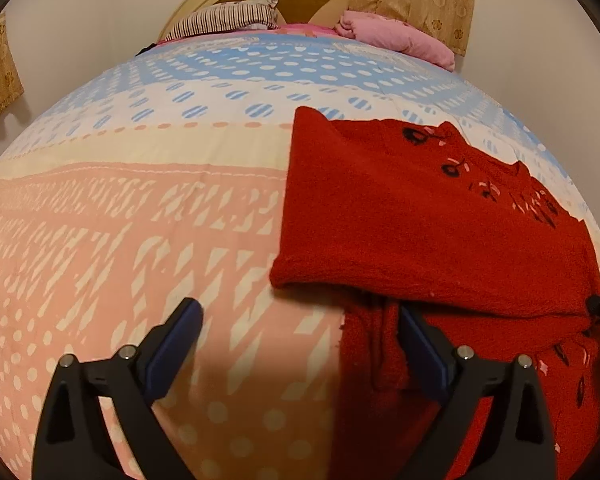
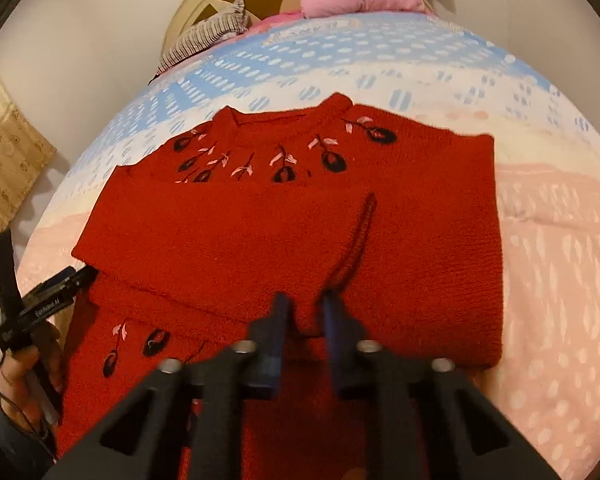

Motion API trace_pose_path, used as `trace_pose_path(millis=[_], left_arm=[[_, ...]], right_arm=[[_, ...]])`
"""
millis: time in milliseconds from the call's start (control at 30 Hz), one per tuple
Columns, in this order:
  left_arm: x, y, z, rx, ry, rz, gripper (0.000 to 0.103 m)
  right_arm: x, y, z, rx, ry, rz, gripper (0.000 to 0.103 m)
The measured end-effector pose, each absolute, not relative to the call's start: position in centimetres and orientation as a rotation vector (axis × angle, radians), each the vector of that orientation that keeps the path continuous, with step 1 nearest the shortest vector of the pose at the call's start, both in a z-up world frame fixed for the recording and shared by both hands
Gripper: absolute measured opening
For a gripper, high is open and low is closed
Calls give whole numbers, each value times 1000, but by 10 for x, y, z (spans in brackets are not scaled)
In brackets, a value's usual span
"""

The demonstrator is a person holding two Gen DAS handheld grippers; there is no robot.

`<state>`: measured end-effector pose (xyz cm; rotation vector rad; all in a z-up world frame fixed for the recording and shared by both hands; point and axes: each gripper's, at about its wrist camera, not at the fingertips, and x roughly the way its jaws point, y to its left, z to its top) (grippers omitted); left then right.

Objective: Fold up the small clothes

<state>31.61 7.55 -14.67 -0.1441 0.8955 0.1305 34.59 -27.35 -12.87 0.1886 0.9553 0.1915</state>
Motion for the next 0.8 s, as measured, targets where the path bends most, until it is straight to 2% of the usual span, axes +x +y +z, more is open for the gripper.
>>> trace_pose_path(millis=[233,633,700,767,800], left_arm=[[316,77,-146,-146,895,133,99],[309,81,-142,-156,879,133,99],[299,88,-135,-195,866,142,99],[285,91,-119,-202,793,146,98],[280,91,-111,-178,756,159,98]], right_arm=[[327,-294,-109,163,880,146,9],[325,-312,-127,136,887,78,10],[320,-310,-119,107,871,53,20],[312,-307,-108,93,842,53,34],[309,-305,-102,91,826,66,34]])
